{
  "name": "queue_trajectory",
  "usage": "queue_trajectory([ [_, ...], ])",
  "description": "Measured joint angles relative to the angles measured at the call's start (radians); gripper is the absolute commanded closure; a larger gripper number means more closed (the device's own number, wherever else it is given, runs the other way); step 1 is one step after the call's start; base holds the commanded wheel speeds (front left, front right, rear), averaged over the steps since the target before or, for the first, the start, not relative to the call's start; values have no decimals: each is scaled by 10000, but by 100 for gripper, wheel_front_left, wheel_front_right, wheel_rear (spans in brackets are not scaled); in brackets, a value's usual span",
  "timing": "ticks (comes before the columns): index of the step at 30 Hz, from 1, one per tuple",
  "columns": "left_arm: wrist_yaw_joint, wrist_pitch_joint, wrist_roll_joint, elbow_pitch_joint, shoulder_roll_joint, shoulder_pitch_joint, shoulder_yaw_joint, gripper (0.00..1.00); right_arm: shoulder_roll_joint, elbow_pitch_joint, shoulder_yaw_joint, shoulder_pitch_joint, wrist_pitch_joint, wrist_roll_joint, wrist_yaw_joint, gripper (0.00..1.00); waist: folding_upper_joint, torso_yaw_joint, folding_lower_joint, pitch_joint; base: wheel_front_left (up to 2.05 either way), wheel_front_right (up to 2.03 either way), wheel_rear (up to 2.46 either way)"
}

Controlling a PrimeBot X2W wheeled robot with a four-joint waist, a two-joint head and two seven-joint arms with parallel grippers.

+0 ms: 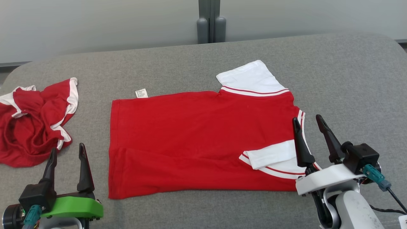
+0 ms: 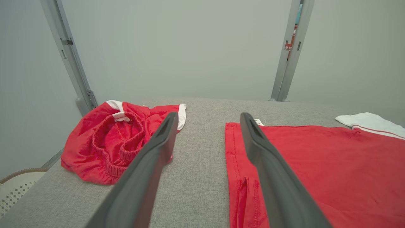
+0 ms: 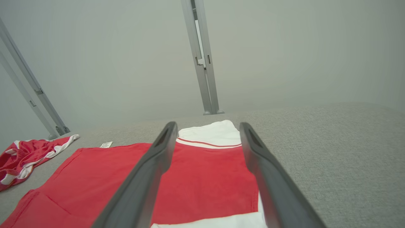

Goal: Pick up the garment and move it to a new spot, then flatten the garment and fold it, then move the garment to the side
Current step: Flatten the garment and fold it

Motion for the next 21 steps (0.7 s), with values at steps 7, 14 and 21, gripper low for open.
queue_trajectory([
  [7,-2,2,174,320,-88,-96,-2,0,102,-8,33,157,0,-151,0,0,0,32,0,-43,0,0,0],
  [14,-50,2,339,441,-115,-106,69,0,138,199,0,201,0,-309,0,0,0,19,0,-37,0,0,0],
  [21,-105,2,399,481,-144,-105,151,0,159,295,15,215,-2,-368,0,0,0,9,0,-101,0,0,0],
])
